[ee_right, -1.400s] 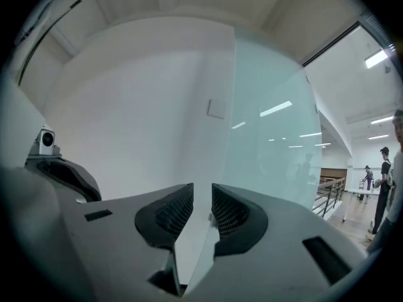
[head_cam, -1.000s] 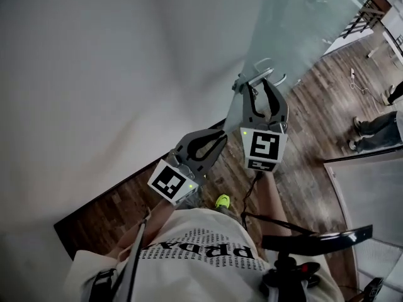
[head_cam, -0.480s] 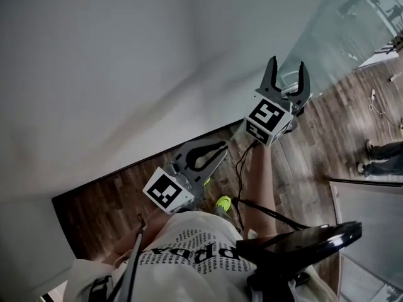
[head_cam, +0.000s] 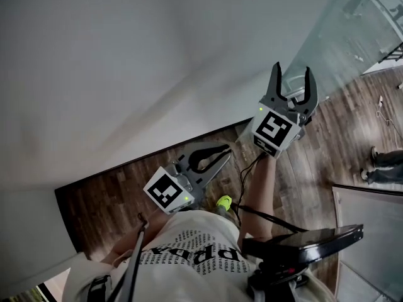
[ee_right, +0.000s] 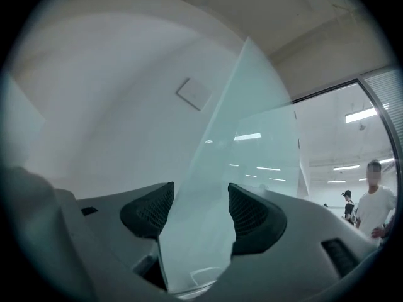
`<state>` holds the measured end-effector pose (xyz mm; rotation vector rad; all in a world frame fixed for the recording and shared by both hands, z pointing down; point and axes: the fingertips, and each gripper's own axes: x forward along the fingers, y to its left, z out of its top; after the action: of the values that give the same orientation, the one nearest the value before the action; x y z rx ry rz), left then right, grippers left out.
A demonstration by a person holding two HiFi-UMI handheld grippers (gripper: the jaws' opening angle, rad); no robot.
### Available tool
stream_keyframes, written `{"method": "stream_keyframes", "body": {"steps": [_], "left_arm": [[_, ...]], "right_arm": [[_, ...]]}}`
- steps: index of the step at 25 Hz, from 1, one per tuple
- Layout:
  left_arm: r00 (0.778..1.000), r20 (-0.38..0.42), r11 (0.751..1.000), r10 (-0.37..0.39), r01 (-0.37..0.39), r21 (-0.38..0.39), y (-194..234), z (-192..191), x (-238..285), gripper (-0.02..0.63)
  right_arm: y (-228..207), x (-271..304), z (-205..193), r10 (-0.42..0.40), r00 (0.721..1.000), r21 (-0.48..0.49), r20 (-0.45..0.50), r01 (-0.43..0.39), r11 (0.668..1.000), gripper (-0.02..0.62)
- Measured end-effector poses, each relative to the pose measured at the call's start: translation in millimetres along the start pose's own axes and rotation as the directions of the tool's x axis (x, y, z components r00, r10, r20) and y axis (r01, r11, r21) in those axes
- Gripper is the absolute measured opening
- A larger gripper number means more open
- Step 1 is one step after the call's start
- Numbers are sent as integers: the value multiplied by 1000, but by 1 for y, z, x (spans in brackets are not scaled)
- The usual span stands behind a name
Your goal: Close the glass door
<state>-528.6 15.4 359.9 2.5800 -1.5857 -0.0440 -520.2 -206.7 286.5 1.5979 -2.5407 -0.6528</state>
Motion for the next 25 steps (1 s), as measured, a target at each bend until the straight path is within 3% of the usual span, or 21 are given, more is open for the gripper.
{"method": "stream_keyframes", "body": {"steps": [7,16,25], "left_arm": [[998,-14,998,-55,55,-13,-3,-3,25,20],[985,9,984,-171,170,59,-60,0,54,20],[964,11,963,-266,265,39,-123,7,66,20]], "right_arm": [[-31,-41,-9,29,999,56,-33,-27,998,249],[-85,-119,-26,60,994,80,-93,-52,995,226],[-163,-183,-49,-44,981,-4,-189,44,999,181]]}}
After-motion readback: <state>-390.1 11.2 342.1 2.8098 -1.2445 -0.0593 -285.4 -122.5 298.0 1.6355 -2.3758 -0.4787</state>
